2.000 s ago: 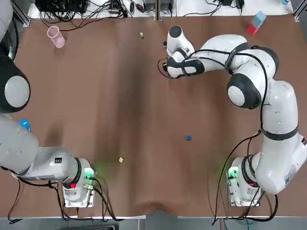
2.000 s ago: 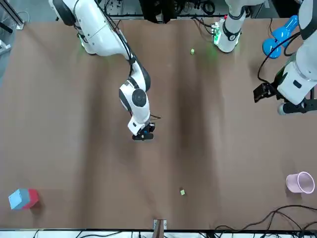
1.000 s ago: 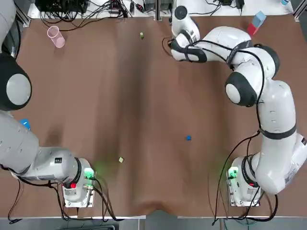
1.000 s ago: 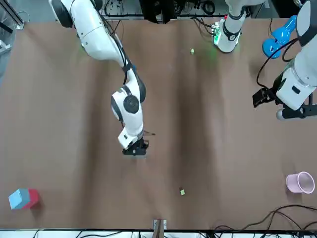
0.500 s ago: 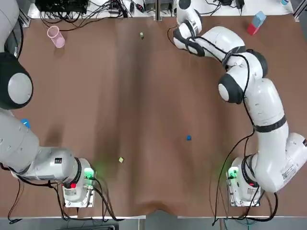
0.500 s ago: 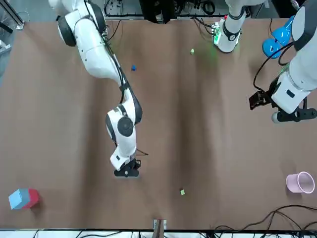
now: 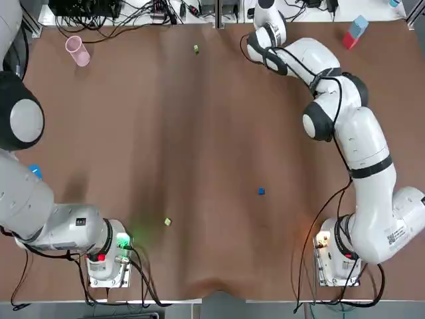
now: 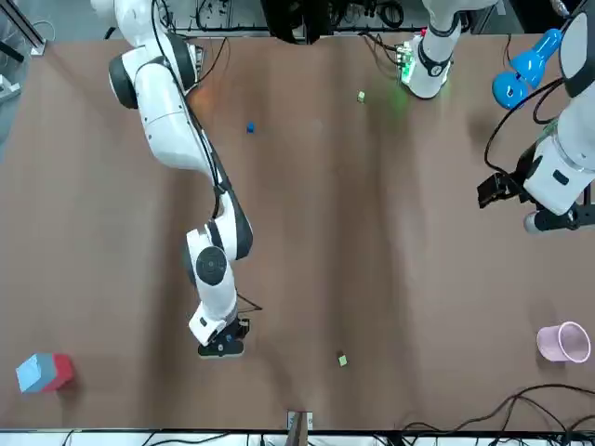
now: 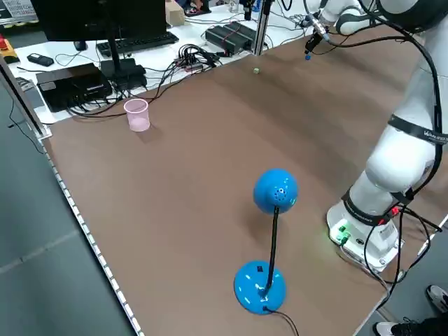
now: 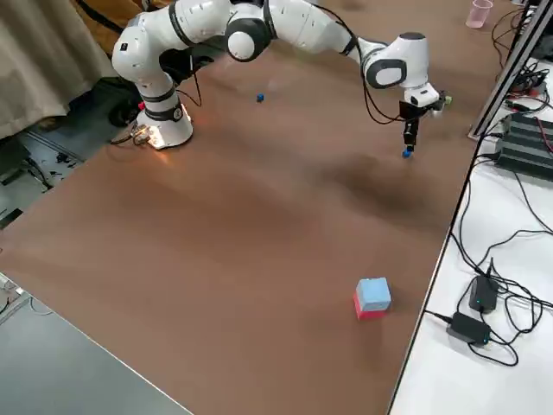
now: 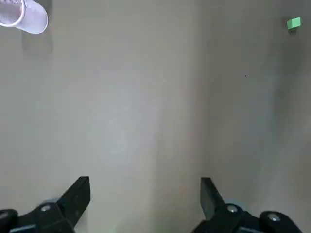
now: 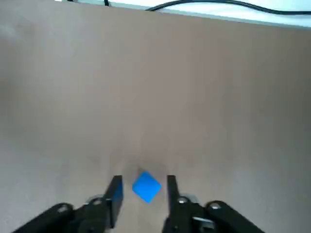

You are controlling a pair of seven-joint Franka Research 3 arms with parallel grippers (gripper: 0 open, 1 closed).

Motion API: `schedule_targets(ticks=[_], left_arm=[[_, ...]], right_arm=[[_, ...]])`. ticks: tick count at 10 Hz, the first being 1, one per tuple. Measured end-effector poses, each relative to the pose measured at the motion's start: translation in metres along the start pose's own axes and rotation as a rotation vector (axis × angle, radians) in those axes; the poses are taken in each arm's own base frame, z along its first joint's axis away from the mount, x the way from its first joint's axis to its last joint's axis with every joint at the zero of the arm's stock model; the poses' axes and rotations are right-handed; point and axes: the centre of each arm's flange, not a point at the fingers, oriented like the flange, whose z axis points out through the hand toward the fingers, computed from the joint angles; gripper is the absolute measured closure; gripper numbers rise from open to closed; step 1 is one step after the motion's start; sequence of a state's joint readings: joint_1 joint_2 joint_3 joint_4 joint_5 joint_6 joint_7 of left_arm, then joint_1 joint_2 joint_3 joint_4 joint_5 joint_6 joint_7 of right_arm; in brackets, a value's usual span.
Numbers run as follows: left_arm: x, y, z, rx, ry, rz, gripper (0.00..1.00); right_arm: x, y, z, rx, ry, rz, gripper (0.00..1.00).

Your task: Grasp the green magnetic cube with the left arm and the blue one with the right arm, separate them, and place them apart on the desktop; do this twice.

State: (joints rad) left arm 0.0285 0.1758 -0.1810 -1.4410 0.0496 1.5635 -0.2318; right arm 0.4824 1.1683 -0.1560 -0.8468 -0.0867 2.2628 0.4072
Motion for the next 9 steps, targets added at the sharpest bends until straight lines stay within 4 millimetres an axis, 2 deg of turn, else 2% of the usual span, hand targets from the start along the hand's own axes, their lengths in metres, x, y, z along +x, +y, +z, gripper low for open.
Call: schedule_targets(ticks=[1, 3, 4, 5, 6, 7, 8, 9], left_arm=[[0.0, 0.0, 0.0, 0.0, 0.0, 0.0, 0.0], [0.0, 0.002, -0.001, 0.0, 0.001, 0.003, 0.0], [0.0, 0.002, -0.001, 0.0, 0.001, 0.004, 0.0], [0.0, 0.002, -0.001, -0.002, 0.001, 0.004, 0.0], [-0.001, 0.003, -0.001, -0.012, -0.001, 0.003, 0.0], [-0.001, 0.003, -0.001, -0.021, -0.003, 0.002, 0.0], [-0.001, 0.003, -0.001, -0.023, -0.004, 0.002, 0.0], [-0.001, 0.003, 0.0, -0.023, -0.005, 0.001, 0.0]], right_arm=[[0.007, 0.0, -0.011, 0.009, 0.018, 0.005, 0.34], [0.027, 0.011, -0.06, 0.018, 0.025, 0.031, 0.05], [0.035, 0.017, -0.094, 0.034, 0.028, 0.045, 0.0], [0.044, 0.032, -0.131, 0.055, 0.029, 0.07, 0.0], [0.049, 0.058, -0.166, 0.072, 0.026, 0.094, 0.0], [0.049, 0.093, -0.204, 0.085, 0.02, 0.109, 0.0], [0.039, 0.127, -0.243, 0.099, 0.006, 0.123, 0.0], [0.018, 0.152, -0.282, 0.108, -0.027, 0.133, 0.0]])
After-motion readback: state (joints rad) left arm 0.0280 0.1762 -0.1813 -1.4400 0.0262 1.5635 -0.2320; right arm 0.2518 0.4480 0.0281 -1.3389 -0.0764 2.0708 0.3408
